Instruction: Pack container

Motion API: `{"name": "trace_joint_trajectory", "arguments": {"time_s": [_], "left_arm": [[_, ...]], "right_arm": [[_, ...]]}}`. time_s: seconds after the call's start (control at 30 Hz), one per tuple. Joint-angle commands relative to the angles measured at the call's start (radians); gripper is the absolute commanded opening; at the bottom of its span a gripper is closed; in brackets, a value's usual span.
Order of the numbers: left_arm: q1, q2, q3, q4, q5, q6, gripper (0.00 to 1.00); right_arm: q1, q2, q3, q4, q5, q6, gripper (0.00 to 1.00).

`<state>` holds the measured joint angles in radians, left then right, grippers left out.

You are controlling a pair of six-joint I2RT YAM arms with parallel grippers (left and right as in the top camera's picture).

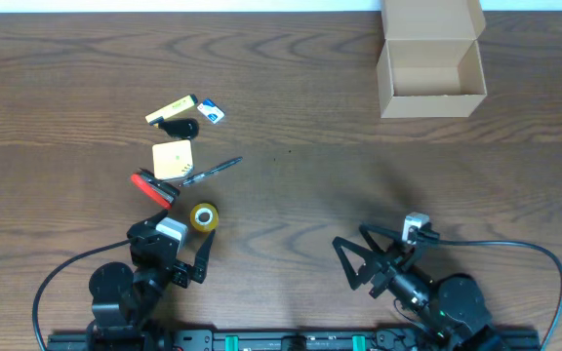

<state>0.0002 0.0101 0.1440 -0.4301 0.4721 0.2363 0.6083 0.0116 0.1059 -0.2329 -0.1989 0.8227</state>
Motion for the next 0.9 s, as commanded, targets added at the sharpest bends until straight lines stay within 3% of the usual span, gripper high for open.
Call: {"name": "trace_joint_trajectory", "arguments": {"time_s": [0.0,0.2,0.4,0.57,0.87], "left_arm": [[0.005,-0.006,-0.019,-0.003,0.016,0.003,0.95],[0.005,-0.006,-0.019,-0.003,0.016,0.003,0.95],[0.005,-0.006,-0.019,-0.003,0.016,0.003,0.95],[0.005,-0.006,-0.019,-0.003,0.016,0.003,0.95],[0.005,-0.006,-0.019,-0.003,0.016,0.003,0.95]], "right_arm": [[0.006,-0.006,0.002,0.005,-0.057,0.003,0.99],[-0.005,0.1,0.071,-0.008,-0.07,-0.101,0.99],[-0.078,0.439,0.239,-0.003,-0.052,-0.239,0.99],[-0.165,0.764,0.463,-0.001,-0.052,-0.449,0.99],[-0.275,1.117,0.74,0.163,-0.048,-0.767,0.99]]}}
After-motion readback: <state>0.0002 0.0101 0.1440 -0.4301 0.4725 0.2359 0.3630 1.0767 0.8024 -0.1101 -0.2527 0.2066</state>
